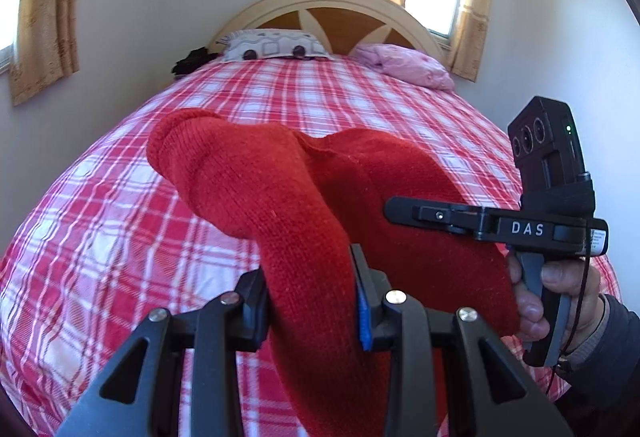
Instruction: Fold small clothes
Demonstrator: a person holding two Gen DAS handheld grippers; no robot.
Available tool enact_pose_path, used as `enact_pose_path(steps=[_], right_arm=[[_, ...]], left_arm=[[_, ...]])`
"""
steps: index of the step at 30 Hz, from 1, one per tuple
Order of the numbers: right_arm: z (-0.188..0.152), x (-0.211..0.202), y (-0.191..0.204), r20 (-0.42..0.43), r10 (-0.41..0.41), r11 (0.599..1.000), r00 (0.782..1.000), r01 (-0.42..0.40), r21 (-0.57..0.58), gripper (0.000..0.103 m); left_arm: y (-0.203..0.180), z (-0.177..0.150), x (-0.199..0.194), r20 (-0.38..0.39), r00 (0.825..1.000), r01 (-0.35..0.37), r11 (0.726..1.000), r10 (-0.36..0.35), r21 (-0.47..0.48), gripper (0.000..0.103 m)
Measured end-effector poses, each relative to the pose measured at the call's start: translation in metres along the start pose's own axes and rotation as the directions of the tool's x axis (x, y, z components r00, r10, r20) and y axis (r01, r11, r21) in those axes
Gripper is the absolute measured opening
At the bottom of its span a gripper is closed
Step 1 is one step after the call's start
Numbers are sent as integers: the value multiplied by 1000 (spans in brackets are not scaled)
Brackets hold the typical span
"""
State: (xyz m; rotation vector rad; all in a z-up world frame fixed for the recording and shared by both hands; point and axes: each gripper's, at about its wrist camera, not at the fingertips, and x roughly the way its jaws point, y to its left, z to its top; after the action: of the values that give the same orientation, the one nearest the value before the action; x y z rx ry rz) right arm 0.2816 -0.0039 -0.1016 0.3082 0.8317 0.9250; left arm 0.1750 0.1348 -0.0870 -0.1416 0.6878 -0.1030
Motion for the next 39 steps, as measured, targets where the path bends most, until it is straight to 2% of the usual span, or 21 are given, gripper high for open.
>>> enact_pose_path(steps=[6, 17, 27, 39], right_arm=[[6, 42, 18, -47, 35, 999, 998, -36, -15, 37], [2, 97, 19, -126, 29, 999, 992, -31, -15, 37], [-4, 120, 1, -164, 32, 999, 986, -29, 23, 37], [-5, 134, -11, -198, 15, 999, 980, -9, 33, 37]], left_arm=[[32, -12, -4, -6, 999, -38, 998, 38, -51, 34], [70, -34, 10, -43, 998, -49, 990, 44, -129, 34], [90, -46, 27, -89, 995, -58, 985, 43, -163, 35], [98, -59, 33, -85, 996, -46, 985, 32, -168, 35]])
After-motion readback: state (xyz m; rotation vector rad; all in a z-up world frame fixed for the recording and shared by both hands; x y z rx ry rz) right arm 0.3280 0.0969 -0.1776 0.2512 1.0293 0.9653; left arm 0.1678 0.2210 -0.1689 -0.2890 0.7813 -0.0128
